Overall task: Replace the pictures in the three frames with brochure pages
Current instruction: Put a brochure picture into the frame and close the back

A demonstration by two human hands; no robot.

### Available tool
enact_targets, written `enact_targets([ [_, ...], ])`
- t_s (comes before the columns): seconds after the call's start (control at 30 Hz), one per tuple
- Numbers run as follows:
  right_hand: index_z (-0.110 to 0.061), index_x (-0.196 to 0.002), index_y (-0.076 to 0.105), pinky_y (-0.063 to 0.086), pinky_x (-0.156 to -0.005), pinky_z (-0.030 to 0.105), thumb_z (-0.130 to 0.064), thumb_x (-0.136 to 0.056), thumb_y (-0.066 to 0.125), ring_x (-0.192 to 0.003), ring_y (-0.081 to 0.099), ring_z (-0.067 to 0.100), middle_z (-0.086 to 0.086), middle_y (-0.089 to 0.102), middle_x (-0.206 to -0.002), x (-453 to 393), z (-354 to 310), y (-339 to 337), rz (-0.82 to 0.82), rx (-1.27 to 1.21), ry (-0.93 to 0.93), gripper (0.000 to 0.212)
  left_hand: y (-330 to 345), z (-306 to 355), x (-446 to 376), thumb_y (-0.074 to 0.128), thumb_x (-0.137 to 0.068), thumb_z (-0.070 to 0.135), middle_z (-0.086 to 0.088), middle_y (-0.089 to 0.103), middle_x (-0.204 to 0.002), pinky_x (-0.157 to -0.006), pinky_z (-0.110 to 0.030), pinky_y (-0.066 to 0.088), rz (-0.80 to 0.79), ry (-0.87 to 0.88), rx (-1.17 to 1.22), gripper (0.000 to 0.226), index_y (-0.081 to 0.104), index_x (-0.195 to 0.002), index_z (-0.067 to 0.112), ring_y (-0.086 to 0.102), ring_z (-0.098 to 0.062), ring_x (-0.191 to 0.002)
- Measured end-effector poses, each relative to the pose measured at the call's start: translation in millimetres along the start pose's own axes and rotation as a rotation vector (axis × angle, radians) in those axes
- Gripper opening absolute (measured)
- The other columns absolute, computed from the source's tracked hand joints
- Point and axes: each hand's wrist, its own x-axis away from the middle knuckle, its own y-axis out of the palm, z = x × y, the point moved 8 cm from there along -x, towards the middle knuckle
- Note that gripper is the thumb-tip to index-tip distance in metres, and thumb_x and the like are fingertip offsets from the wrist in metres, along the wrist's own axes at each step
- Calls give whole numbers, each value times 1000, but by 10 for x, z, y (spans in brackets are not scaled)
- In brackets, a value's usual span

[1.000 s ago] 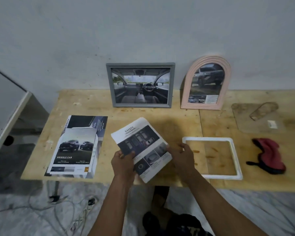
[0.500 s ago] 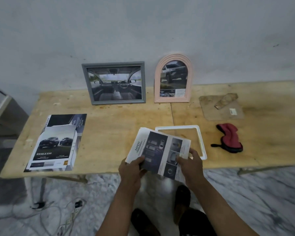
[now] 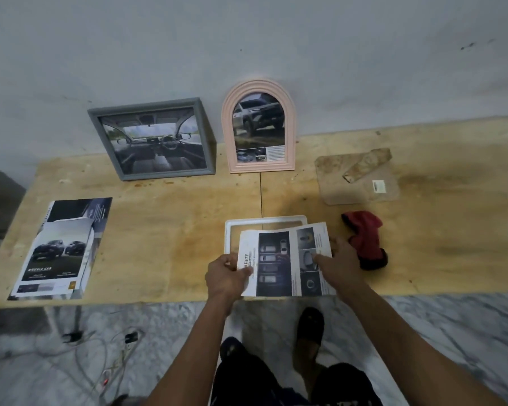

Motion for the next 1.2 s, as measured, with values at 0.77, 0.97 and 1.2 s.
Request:
enact_targets([
  [0.77,-13,-126,53,58,-79,42,-8,-87,62,-94,67,25,7,68,-113,-403,-137,14,125,219,-200,40,-83,27,-545,64,-86,5,1,63,-85,-69,-25,40,135,32,-211,20,62,-92,24,55,-21,-79],
  [0.97,-16,-121,55,53,-66,26,-7,-86,64,-84,66,16,0,68,-103,-326,-60,175,124,183,-156,37,-84,-5,-587,67,-85,5,3,66,-84,-73,-24,43,134,27,-189,20,66,-91,24,62,-21,-82],
  [1.2,-17,-118,57,42,-56,8,-9,-87,65,-76,57,5,-4,62,-98,-302,-65,399,92,282,-156,33,-88,-6,-616,63,-94,19,-4,72,-92,-77,-30,50,152,63,-183,14,73,-102,14,63,-24,-85],
])
